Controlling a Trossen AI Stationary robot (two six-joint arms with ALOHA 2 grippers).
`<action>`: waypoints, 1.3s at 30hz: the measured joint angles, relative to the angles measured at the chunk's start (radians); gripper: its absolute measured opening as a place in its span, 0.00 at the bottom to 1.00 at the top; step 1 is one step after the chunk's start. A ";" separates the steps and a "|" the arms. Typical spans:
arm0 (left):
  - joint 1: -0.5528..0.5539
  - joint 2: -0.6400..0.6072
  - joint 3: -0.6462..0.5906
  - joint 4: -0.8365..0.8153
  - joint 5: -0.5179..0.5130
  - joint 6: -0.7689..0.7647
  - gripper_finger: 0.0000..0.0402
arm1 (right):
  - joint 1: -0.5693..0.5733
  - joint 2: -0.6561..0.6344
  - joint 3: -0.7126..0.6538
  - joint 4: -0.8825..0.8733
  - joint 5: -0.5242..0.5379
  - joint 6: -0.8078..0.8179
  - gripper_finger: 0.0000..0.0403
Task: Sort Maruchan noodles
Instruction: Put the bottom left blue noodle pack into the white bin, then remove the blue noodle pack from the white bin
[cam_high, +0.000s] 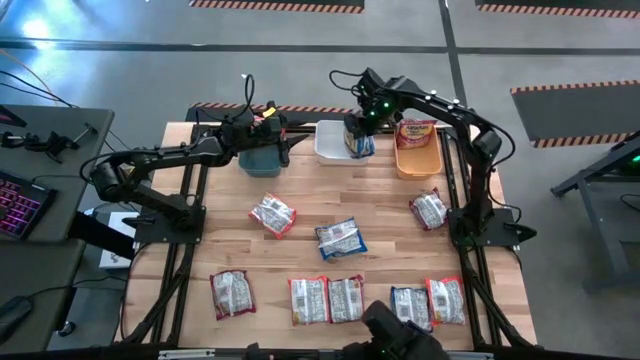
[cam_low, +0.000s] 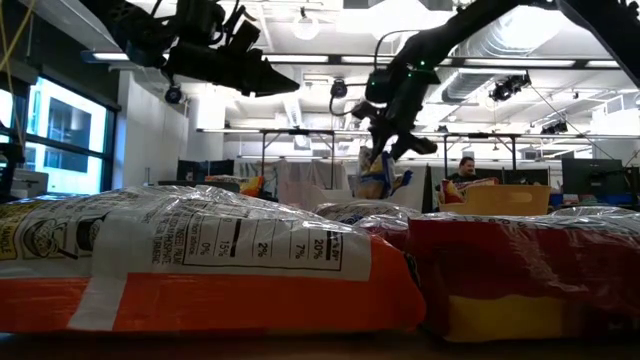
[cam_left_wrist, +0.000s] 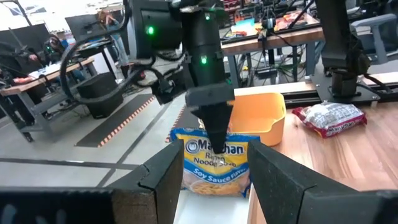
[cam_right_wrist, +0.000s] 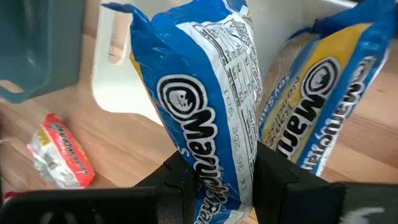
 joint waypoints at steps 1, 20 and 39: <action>0.000 0.000 0.000 0.000 0.000 0.000 0.42 | 0.001 0.005 0.000 0.000 0.002 0.000 0.23; 0.000 0.000 0.000 -0.023 0.000 -0.001 0.42 | 0.014 0.008 0.000 -0.022 0.089 0.048 0.41; 0.000 0.000 0.000 -0.031 0.001 0.004 0.42 | 0.105 0.005 0.239 0.010 0.298 -0.398 0.29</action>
